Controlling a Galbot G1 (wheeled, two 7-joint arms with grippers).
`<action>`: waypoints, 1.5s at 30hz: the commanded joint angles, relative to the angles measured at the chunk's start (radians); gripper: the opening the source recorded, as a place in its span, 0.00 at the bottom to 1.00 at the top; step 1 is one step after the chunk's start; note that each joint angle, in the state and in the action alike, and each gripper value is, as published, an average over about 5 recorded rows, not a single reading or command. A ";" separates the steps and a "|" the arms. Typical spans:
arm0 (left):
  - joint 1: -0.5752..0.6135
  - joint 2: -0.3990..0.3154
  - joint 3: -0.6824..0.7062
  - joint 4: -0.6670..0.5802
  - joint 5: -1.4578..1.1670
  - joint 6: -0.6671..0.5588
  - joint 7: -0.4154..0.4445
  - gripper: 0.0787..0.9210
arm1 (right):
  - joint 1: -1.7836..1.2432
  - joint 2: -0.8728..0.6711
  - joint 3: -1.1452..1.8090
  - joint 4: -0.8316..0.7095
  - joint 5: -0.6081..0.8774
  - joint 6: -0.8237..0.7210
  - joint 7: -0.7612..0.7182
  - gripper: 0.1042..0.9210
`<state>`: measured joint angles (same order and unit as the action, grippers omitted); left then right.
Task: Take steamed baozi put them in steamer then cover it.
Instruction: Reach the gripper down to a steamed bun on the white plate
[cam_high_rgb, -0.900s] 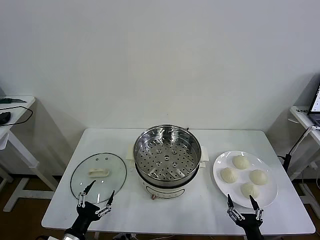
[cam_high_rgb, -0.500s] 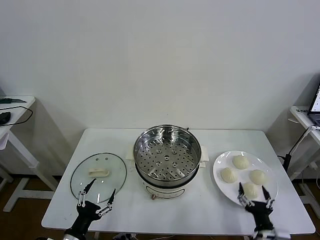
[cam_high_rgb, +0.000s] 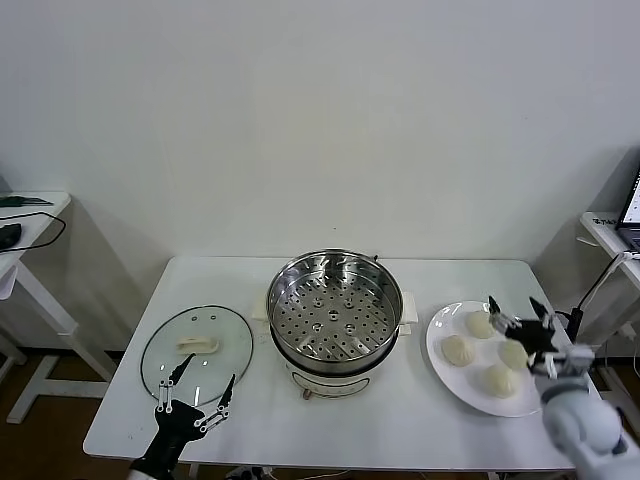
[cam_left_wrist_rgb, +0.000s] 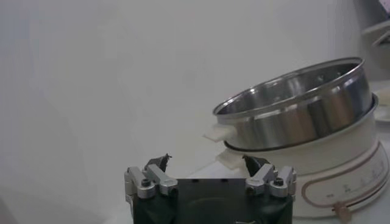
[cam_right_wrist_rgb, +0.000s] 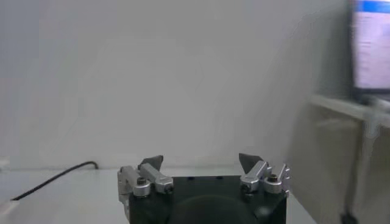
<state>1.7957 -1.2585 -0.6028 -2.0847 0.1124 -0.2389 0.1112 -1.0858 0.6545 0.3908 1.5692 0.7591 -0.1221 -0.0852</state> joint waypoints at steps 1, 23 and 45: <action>0.002 -0.002 0.000 -0.009 0.001 -0.004 0.000 0.88 | 0.334 -0.213 -0.221 -0.239 0.016 -0.096 -0.397 0.88; 0.034 -0.031 -0.026 -0.026 0.019 0.003 -0.016 0.88 | 1.154 0.005 -1.046 -0.723 -0.839 0.157 -1.198 0.88; 0.067 -0.044 -0.026 -0.023 0.025 -0.009 -0.022 0.88 | 1.083 0.195 -1.043 -0.874 -0.959 0.197 -1.067 0.88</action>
<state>1.8599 -1.3027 -0.6305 -2.1107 0.1368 -0.2477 0.0899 -0.0236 0.8126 -0.6282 0.7381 -0.1526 0.0691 -1.1503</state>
